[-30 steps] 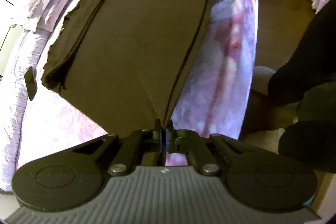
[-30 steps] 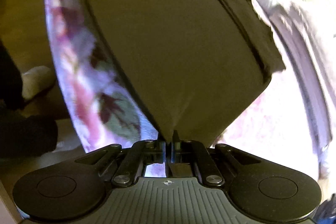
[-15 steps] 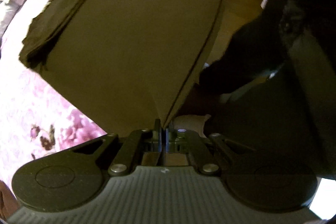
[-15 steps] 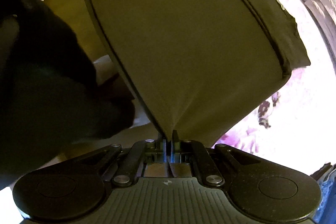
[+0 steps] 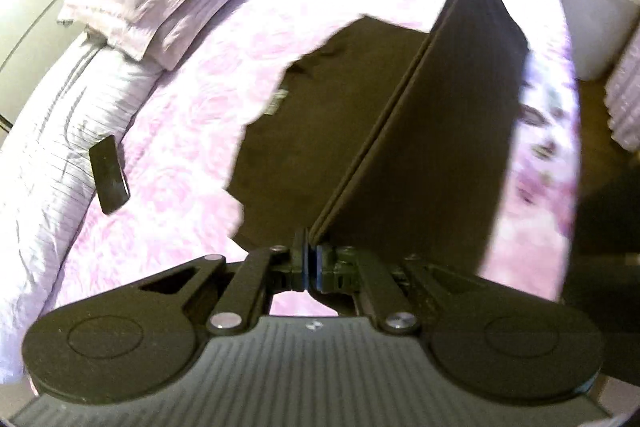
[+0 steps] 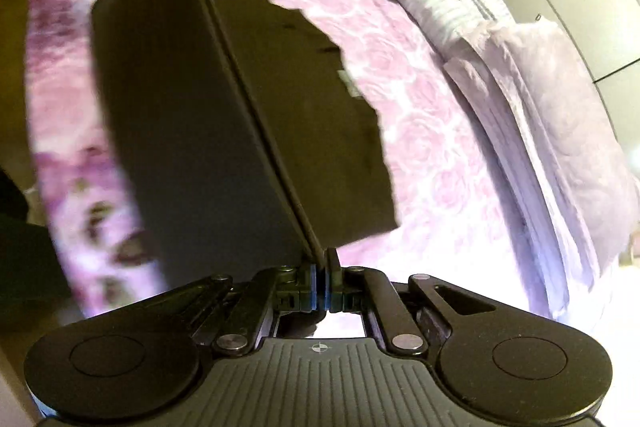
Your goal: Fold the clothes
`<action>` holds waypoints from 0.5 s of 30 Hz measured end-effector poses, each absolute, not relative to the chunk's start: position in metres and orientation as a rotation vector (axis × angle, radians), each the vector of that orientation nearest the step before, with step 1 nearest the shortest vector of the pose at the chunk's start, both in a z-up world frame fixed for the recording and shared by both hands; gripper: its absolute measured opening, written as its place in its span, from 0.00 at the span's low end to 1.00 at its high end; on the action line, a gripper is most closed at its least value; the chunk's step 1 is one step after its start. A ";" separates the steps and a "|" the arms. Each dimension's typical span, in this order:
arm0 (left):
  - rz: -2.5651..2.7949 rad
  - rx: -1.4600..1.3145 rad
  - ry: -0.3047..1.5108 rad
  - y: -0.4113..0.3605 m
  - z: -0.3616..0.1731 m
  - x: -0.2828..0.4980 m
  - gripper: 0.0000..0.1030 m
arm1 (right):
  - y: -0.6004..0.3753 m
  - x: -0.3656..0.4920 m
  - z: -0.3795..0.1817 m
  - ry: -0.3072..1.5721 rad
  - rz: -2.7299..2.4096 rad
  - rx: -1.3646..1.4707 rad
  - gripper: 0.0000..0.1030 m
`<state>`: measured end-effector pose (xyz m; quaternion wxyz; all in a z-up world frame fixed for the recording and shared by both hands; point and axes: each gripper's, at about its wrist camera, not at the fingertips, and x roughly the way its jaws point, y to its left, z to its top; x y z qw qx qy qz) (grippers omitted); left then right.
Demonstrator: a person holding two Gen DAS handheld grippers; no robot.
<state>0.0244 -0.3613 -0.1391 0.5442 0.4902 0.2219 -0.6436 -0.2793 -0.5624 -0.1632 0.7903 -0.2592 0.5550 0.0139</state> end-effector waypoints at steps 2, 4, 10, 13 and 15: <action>-1.496 1.141 0.586 -0.399 -0.158 0.056 0.01 | -0.608 -0.245 -0.183 1.202 0.053 -0.525 0.02; -1.477 1.122 0.651 -0.435 -0.182 0.082 0.01 | -0.648 -0.215 -0.205 1.221 0.080 -0.497 0.02; -1.418 1.110 0.792 -0.502 -0.247 0.138 0.02 | -0.739 -0.133 -0.269 1.281 0.138 -0.396 0.02; -1.389 1.095 0.839 -0.520 -0.267 0.156 0.02 | -0.763 -0.115 -0.290 1.285 0.159 -0.353 0.02; -1.375 1.092 0.868 -0.527 -0.279 0.166 0.02 | -0.771 -0.105 -0.301 1.286 0.168 -0.332 0.02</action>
